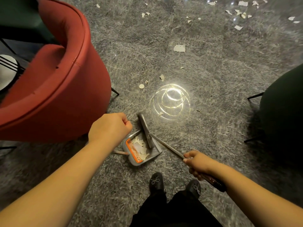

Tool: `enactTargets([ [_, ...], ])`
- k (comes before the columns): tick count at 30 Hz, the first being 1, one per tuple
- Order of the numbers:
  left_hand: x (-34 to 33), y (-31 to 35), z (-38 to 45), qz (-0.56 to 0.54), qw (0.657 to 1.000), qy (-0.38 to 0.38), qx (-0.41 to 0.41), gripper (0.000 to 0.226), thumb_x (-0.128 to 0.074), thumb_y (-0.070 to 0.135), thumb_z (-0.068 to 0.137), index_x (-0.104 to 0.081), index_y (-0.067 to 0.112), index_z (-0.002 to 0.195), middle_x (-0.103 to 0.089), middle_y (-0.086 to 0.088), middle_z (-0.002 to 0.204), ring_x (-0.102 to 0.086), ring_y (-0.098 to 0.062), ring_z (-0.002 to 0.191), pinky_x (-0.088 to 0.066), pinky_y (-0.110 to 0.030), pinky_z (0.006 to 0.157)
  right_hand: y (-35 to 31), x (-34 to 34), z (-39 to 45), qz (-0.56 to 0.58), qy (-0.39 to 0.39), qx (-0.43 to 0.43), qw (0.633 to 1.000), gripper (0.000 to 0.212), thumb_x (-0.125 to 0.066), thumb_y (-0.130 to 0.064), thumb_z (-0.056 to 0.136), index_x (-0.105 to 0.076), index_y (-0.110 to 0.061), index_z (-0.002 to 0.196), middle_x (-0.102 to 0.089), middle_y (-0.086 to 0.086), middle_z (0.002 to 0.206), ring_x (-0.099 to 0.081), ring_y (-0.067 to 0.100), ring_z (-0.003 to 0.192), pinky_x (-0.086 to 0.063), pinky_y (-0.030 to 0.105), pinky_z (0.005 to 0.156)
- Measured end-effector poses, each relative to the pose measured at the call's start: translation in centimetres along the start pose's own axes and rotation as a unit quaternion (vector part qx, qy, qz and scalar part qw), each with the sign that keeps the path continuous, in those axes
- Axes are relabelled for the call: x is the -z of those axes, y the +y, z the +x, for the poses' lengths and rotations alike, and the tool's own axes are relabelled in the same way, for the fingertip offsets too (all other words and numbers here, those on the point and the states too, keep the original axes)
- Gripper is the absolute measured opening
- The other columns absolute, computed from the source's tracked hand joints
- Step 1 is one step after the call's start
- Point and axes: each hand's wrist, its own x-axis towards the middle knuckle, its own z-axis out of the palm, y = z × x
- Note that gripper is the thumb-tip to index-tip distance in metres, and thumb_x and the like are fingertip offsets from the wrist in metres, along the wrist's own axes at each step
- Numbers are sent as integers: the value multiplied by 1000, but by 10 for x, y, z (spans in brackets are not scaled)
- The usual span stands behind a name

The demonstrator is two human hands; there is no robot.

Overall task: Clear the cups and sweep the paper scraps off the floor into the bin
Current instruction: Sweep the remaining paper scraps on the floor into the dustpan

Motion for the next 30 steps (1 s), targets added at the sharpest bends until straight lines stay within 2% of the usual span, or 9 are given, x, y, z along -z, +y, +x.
enactTargets([
  [7, 5, 0, 1, -7, 1000, -12, 6, 20, -52, 43, 91, -63, 29, 82, -55, 10, 65, -51, -14, 60, -39, -28, 53, -2, 9, -23, 19, 35, 11, 999, 31, -44, -21, 101, -39, -15, 131, -47, 9, 62, -41, 15, 39, -34, 21, 37],
  [10, 9, -8, 1, -12, 1000, -11, 16, 20, -53, 45, 92, -64, 31, 83, -50, 11, 65, -46, -14, 61, -37, -29, 56, -4, 21, -23, 35, 56, 11, 998, 33, -44, -21, 101, -38, -15, 133, -47, 10, 62, -41, 15, 39, -34, 21, 38],
  [15, 15, -20, 5, -36, 999, 9, 37, 17, -56, 46, 91, -64, 34, 81, -50, 7, 66, -48, -24, 71, -40, -30, 63, -14, 40, -17, 60, 93, 12, 994, 37, -45, -20, 100, -37, -13, 136, -47, 11, 60, -41, 16, 38, -34, 20, 37],
  [20, 25, -18, 26, -71, 995, 36, 60, 18, -58, 43, 89, -67, 30, 81, -52, 4, 70, -47, -25, 72, -39, -30, 64, -31, 63, -10, 80, 128, 24, 988, 40, -44, -20, 100, -37, -13, 139, -48, 12, 61, -41, 17, 39, -34, 19, 38],
  [25, 35, -2, 60, -83, 993, 55, 63, 17, -59, 41, 89, -69, 28, 83, -67, -6, 85, -53, -30, 78, -43, -32, 67, -58, 100, 4, 64, 138, 37, 988, 28, -43, -18, 100, -42, -11, 128, -47, 13, 62, -40, 19, 42, -34, 21, 41],
  [28, 40, 17, 89, -74, 994, 49, 71, 16, -58, 41, 89, -69, 29, 87, -68, -6, 91, -59, -33, 90, -45, -34, 72, -84, 130, 18, 44, 135, 43, 989, 21, -41, -14, 101, -45, -10, 120, -44, 11, 59, -38, 18, 41, -33, 19, 40],
  [30, 43, 31, 107, -68, 994, 30, 77, 16, -57, 40, 89, -69, 29, 87, -66, -3, 91, -56, -30, 87, -44, -32, 72, -104, 149, 29, 15, 130, 47, 990, 24, -41, -13, 100, -46, -6, 123, -46, 12, 60, -40, 19, 41, -35, 20, 40],
])
